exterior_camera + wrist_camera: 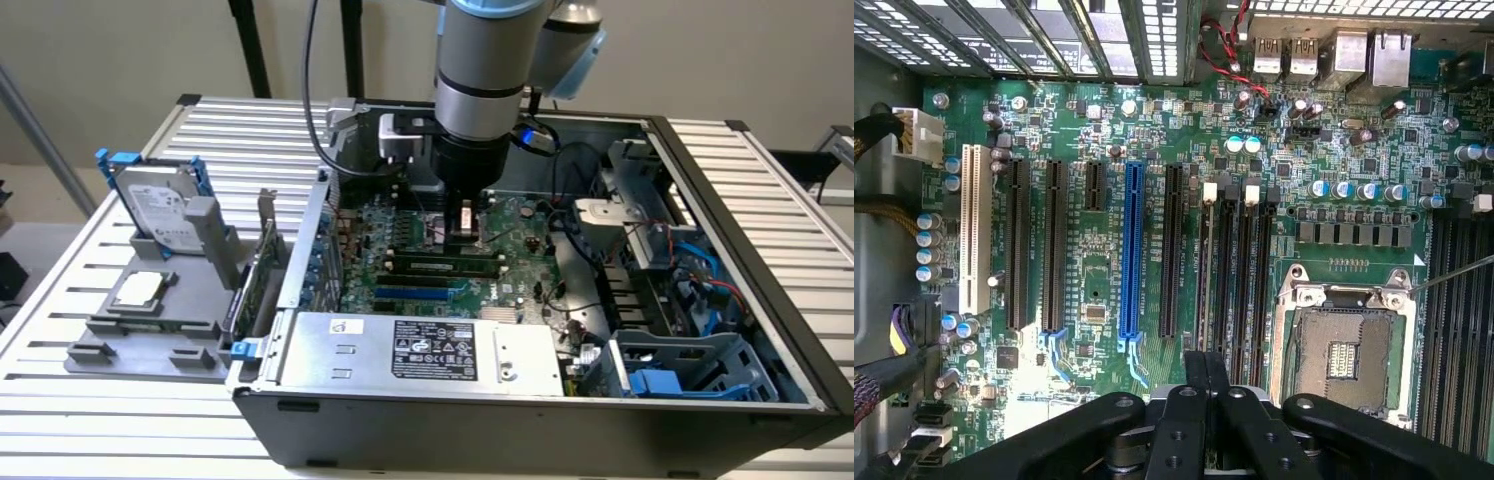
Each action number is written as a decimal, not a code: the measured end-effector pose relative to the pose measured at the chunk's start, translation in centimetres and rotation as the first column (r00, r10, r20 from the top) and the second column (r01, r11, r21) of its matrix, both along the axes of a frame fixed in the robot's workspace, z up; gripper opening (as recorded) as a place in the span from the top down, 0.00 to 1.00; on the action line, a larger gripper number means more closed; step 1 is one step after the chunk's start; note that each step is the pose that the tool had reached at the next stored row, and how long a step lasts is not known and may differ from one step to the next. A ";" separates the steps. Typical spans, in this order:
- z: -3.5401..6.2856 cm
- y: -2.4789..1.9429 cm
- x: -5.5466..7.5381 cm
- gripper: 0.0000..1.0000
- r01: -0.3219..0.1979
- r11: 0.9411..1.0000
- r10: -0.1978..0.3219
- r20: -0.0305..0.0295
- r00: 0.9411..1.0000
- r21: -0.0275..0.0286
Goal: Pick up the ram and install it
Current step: 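Press down the ram until it locks into place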
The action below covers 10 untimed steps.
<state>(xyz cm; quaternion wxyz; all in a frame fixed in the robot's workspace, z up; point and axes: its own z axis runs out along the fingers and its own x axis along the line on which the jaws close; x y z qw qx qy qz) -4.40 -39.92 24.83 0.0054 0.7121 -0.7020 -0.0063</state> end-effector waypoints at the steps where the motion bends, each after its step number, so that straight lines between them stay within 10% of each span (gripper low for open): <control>1: 0.00 0.00 0.0 0.89 0.000 1.000 0.000 0.000 1.000 0.000; 10: 0.00 0.00 0.0 0.89 0.000 1.000 0.000 0.000 1.000 0.000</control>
